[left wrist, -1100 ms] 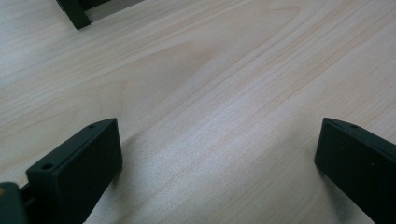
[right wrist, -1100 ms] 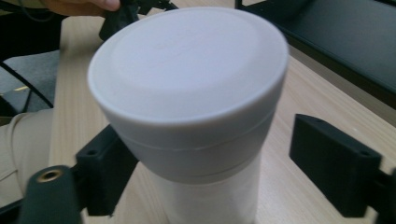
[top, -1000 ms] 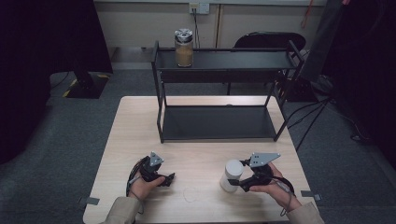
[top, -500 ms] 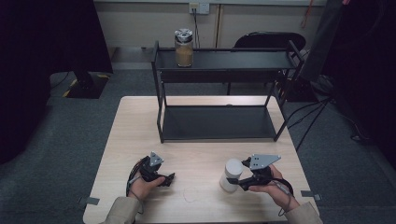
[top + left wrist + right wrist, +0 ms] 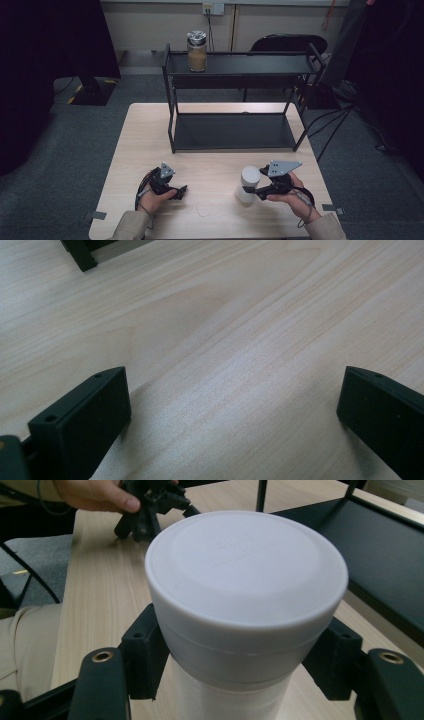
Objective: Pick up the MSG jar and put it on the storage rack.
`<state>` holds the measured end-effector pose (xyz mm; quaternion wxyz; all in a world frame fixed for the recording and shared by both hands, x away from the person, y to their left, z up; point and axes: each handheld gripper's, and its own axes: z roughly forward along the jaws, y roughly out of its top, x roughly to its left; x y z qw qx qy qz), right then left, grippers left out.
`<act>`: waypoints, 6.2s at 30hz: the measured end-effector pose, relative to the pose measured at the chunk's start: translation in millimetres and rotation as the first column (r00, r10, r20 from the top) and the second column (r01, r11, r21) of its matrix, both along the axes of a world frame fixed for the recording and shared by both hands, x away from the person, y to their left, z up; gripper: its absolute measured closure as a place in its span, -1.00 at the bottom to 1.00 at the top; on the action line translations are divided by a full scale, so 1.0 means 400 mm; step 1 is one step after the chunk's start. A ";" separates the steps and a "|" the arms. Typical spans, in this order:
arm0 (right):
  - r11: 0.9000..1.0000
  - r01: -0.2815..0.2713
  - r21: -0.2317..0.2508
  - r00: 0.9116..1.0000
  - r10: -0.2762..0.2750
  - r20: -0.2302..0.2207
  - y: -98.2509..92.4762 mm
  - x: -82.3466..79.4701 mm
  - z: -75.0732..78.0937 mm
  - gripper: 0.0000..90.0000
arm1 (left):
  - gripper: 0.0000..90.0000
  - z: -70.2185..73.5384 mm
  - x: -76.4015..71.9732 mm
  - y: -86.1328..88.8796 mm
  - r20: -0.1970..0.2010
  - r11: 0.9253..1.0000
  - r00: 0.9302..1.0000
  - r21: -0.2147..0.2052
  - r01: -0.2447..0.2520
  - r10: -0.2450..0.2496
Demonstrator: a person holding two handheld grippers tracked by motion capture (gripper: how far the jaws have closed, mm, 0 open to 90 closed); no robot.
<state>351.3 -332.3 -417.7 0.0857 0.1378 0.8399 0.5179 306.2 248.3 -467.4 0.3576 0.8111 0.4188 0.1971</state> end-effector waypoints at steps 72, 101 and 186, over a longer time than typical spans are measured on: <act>0.962 0.271 0.010 0.962 -0.272 0.027 0.065 0.238 0.634 -0.22 | -1.00 0.001 0.000 -0.001 -0.003 1.000 1.000 -0.003 -0.003 0.003; 0.930 0.368 0.011 0.929 -0.368 0.040 0.170 0.359 0.800 -0.22 | -1.00 0.001 0.000 -0.001 -0.004 1.000 1.000 -0.003 -0.003 0.003; 0.867 0.498 0.034 0.867 -0.498 0.002 0.207 0.406 0.757 -1.00 | -1.00 0.001 0.002 0.001 -0.004 1.000 1.000 -0.003 0.001 -0.001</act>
